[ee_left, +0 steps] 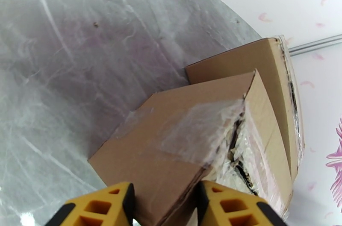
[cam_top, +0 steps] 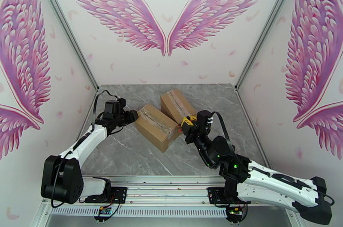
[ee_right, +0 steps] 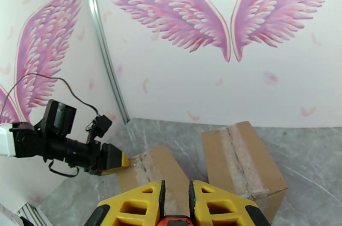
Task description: Unpack the express box
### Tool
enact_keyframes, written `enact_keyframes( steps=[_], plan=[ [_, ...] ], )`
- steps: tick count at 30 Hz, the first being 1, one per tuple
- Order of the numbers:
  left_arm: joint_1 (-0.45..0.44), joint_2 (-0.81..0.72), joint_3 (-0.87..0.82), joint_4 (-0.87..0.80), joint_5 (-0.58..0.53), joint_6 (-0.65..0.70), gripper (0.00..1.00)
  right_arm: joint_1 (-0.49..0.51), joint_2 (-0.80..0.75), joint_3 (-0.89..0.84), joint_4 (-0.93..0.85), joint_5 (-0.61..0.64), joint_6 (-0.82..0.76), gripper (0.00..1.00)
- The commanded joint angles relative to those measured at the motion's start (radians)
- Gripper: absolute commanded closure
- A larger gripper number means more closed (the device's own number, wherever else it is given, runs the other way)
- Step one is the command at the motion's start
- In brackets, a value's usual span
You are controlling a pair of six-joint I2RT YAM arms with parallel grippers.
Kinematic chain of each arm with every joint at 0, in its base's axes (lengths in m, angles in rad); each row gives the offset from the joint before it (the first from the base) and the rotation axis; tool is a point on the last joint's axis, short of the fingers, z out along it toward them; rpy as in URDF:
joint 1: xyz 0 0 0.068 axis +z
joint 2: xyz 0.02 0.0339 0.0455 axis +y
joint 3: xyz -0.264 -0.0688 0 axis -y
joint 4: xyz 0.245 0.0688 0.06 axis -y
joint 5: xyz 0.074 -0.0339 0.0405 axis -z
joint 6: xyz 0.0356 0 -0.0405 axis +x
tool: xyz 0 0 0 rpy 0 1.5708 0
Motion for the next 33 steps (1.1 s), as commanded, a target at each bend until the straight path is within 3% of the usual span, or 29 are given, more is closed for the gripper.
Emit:
enact_keyframes(
  steps=[1, 5, 8, 9, 10, 15, 20, 27, 33],
  plan=[
    [-0.007, -0.090, -0.040, -0.126, -0.070, -0.072, 0.56, -0.017, -0.001, -0.037, -0.024, 0.059, 0.080, 1.00],
    [-0.025, -0.226, -0.046, -0.168, -0.117, -0.069, 0.36, -0.074, 0.006, -0.064, -0.070, 0.068, 0.235, 1.00],
    [-0.050, -0.315, -0.033, -0.147, -0.144, 0.066, 0.17, -0.120, 0.002, -0.100, -0.025, 0.048, 0.348, 1.00],
    [-0.063, -0.337, -0.024, -0.135, -0.144, 0.134, 0.05, -0.130, 0.002, -0.115, 0.003, 0.048, 0.385, 1.00],
    [-0.078, -0.346, -0.010, -0.132, -0.155, 0.203, 0.01, -0.135, 0.004, -0.128, 0.034, 0.048, 0.407, 1.00],
    [-0.230, -0.351, 0.063, -0.162, -0.177, 0.748, 0.01, -0.150, 0.042, -0.153, 0.124, 0.060, 0.520, 1.00],
    [-0.371, -0.376, 0.016, -0.156, -0.118, 1.257, 0.01, -0.153, 0.088, -0.146, 0.157, 0.079, 0.576, 1.00],
    [-0.458, -0.320, -0.015, -0.104, -0.126, 1.583, 0.01, -0.158, 0.137, -0.150, 0.191, 0.136, 0.625, 1.00],
    [-0.503, -0.247, -0.005, -0.115, -0.139, 1.700, 0.01, -0.172, 0.158, -0.155, 0.176, 0.166, 0.688, 1.00]
  ],
)
